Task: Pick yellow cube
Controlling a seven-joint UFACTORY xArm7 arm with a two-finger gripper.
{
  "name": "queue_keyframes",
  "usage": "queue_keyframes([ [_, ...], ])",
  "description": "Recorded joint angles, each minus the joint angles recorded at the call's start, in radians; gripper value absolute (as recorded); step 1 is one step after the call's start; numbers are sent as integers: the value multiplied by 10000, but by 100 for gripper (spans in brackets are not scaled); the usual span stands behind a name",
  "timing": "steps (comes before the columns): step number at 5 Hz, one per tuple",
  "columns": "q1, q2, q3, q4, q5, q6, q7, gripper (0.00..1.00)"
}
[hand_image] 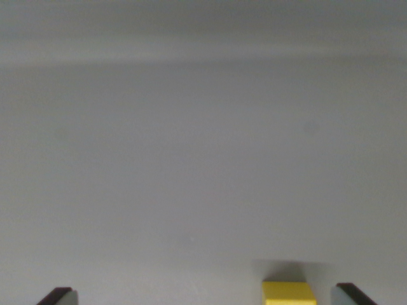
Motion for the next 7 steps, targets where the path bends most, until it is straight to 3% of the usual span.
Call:
queue_keyframes([
  [1, -49, 67, -64, -387, 30, -411, -163, 0],
  [2, -49, 67, -64, -387, 30, -411, -163, 0],
  [3, -103, 140, -133, -810, 63, -861, -341, 0],
  [4, -103, 140, -133, -810, 63, -861, -341, 0],
  [5, -158, 215, -205, -1245, 97, -1323, -525, 0],
  [6, -158, 215, -205, -1245, 97, -1323, -525, 0],
  [7, -214, 290, -277, -1683, 131, -1789, -709, 0],
])
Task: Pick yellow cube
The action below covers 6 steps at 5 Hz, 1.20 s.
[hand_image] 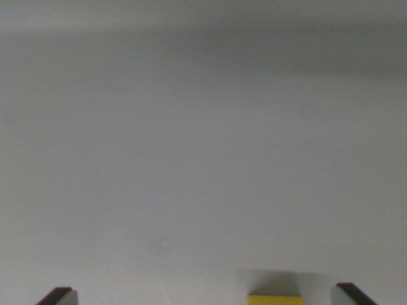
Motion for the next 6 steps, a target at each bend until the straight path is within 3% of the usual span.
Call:
queue_keyframes([
  [1, 0, 0, 0, 0, 0, 0, 0, 0],
  [2, -57, 77, -74, -447, 35, -475, -189, 0],
  [3, -57, 77, -74, -447, 35, -475, -189, 0],
  [4, -113, 154, -147, -893, 70, -949, -376, 0],
  [5, -113, 154, -147, -893, 70, -949, -376, 0],
  [6, -169, 230, -220, -1333, 104, -1417, -562, 0],
])
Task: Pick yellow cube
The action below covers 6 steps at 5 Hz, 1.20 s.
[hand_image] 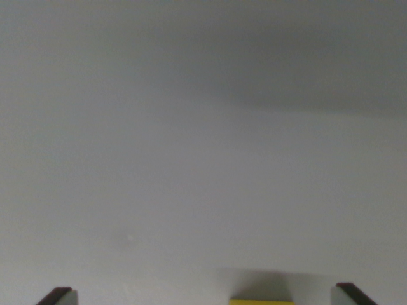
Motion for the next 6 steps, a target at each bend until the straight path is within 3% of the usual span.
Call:
queue_keyframes([
  [1, 0, 0, 0, 0, 0, 0, 0, 0],
  [2, -55, 74, -71, -431, 34, -459, -182, 0],
  [3, -55, 74, -71, -431, 34, -459, -182, 0],
  [4, -108, 147, -140, -850, 66, -904, -358, 0],
  [5, -108, 147, -140, -850, 66, -904, -358, 0],
  [6, -156, 212, -203, -1230, 96, -1307, -518, 0],
])
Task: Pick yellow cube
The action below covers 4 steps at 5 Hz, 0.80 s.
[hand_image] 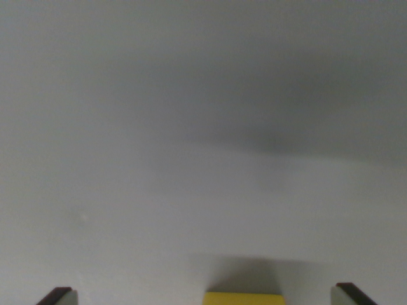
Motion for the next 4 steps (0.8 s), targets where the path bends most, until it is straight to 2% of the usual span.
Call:
queue_keyframes([
  [1, 0, 0, 0, 0, 0, 0, 0, 0],
  [2, -48, 65, -62, -377, 29, -401, -159, 0],
  [3, -48, 65, -62, -377, 29, -401, -159, 0],
  [4, -92, 125, -120, -727, 57, -773, -306, 0],
])
